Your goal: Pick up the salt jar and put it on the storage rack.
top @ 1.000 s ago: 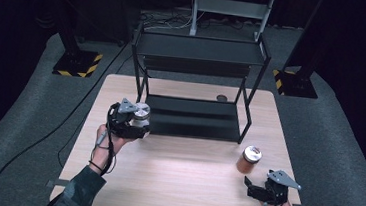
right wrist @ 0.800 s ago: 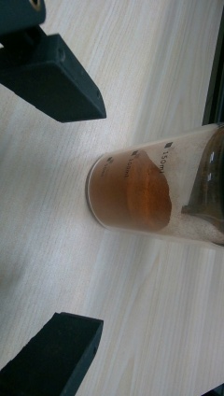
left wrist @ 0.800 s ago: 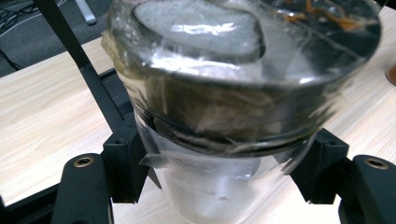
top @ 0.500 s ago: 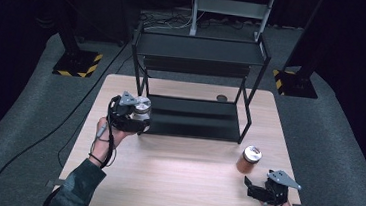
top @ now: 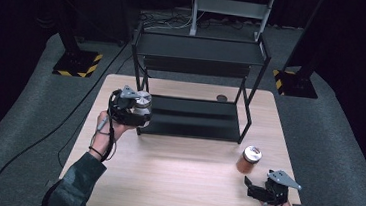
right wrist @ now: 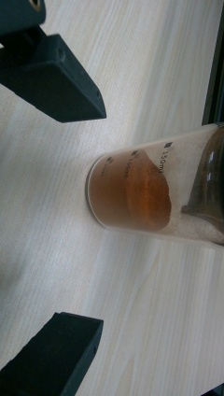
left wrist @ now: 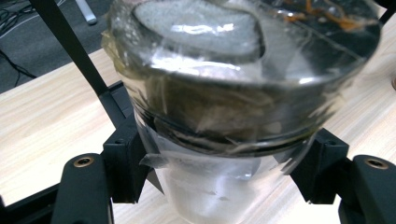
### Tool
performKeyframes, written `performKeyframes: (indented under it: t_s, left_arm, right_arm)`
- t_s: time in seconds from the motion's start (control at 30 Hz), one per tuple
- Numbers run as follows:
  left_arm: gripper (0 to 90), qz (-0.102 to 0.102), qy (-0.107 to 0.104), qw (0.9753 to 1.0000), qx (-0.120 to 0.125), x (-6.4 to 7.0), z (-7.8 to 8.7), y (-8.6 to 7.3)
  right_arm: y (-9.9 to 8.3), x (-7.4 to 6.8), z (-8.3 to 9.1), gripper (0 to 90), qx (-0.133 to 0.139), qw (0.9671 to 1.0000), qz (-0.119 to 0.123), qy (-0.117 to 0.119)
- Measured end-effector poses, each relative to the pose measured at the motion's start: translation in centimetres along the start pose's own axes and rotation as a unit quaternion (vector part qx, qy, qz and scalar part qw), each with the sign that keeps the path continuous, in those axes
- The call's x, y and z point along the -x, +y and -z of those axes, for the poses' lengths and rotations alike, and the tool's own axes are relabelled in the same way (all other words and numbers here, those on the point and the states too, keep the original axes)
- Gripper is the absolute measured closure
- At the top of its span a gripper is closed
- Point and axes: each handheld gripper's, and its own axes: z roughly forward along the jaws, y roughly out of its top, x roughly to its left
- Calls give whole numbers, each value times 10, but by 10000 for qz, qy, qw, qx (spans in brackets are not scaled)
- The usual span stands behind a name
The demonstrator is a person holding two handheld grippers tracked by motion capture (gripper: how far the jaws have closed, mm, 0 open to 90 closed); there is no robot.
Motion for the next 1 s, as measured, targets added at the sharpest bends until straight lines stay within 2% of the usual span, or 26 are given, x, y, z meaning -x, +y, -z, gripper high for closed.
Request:
performKeyframes:
  t_s: [1.0]
  left_arm:
    - [305, -144, 114, 9998, 32, -6, 9, 31]
  right_arm:
    - [1, 0, 0, 3, -17, 10000, 10, -2]
